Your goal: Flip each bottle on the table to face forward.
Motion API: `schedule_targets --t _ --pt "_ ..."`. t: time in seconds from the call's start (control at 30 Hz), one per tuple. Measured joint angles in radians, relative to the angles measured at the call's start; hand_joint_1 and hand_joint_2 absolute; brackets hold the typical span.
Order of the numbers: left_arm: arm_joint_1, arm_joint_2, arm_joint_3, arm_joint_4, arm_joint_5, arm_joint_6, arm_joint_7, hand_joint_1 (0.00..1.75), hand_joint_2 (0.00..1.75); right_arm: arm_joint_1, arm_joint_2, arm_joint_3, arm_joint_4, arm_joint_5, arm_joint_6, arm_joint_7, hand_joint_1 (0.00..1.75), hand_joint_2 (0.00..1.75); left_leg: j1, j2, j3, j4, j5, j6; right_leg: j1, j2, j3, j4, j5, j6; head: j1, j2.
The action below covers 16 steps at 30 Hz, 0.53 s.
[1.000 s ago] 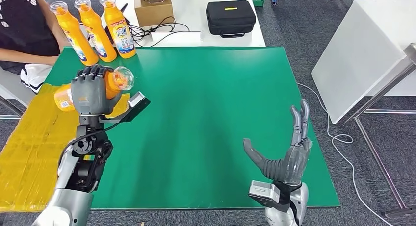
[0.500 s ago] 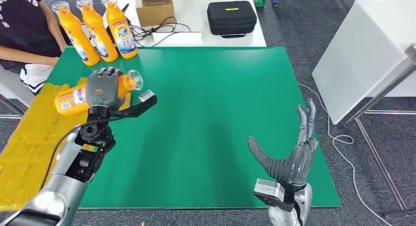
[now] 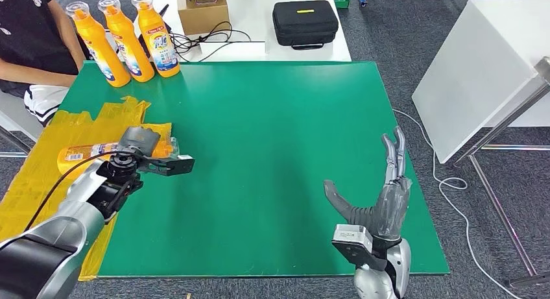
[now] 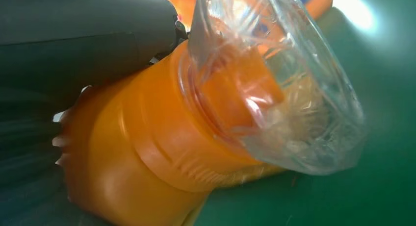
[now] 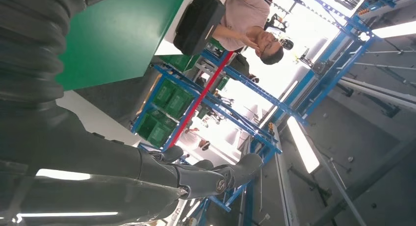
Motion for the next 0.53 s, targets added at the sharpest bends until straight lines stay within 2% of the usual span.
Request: schedule_targets --t 0.3,0.53 --pt "-0.009 0.003 0.001 0.041 0.0 -0.004 0.001 1.75 1.75 0.0 0.0 0.0 0.0 0.001 0.002 0.004 0.0 1.75 0.0 0.0 0.0 0.0 0.0 0.0 0.0 0.0 0.0 0.0 0.0 0.0 0.0 0.0" --pt "-0.014 0.011 0.042 0.105 0.0 -0.005 -0.003 1.75 1.75 -0.003 0.0 -0.009 -0.003 -0.001 0.028 0.0 0.0 1.75 0.0 0.0 0.0 0.0 0.0 0.0 -0.001 0.0 0.001 0.0 0.0 0.0 0.0 0.0"
